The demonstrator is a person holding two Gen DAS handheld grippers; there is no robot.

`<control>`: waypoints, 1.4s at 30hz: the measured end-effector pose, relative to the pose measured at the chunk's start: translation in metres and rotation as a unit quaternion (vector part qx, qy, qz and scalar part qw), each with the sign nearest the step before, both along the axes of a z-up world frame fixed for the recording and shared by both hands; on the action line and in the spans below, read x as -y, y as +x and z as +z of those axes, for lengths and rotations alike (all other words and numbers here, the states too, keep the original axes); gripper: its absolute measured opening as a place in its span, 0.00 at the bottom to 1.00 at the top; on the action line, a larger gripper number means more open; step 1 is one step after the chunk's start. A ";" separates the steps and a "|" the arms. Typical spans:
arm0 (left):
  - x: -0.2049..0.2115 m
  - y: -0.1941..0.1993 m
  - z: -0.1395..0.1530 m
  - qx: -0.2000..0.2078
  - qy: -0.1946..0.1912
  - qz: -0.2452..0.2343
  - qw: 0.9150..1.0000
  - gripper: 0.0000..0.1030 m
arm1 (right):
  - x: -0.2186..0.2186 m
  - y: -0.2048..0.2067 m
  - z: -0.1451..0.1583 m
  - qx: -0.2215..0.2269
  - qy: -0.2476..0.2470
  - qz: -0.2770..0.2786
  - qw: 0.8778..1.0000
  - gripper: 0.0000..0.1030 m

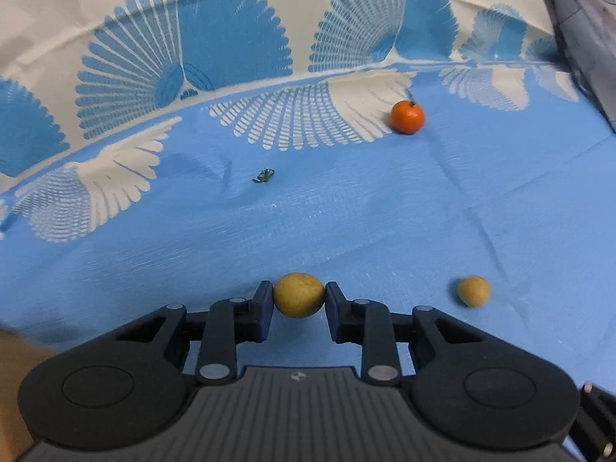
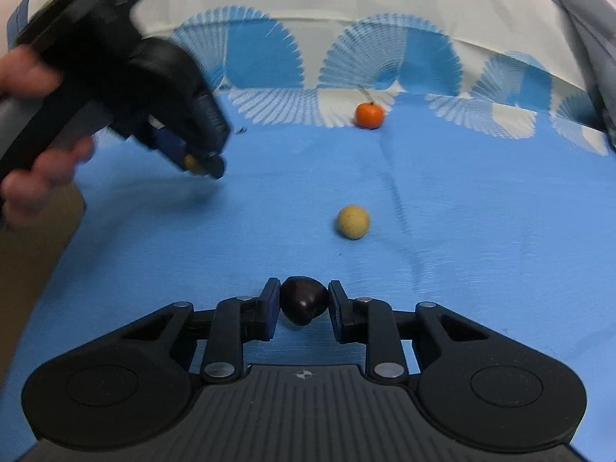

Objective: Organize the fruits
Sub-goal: 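Carry the yellow pear and dark plum over the cardboard box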

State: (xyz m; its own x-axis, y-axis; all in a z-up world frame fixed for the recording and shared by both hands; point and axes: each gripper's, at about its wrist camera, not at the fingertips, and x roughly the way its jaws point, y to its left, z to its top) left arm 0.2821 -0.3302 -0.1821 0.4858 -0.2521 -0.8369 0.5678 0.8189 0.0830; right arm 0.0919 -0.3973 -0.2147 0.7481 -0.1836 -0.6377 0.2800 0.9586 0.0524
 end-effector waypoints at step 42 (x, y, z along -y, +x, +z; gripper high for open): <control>-0.319 -0.301 0.197 0.051 -0.050 0.111 0.991 0.31 | -0.235 -0.220 0.183 0.067 0.033 0.151 0.986 0.27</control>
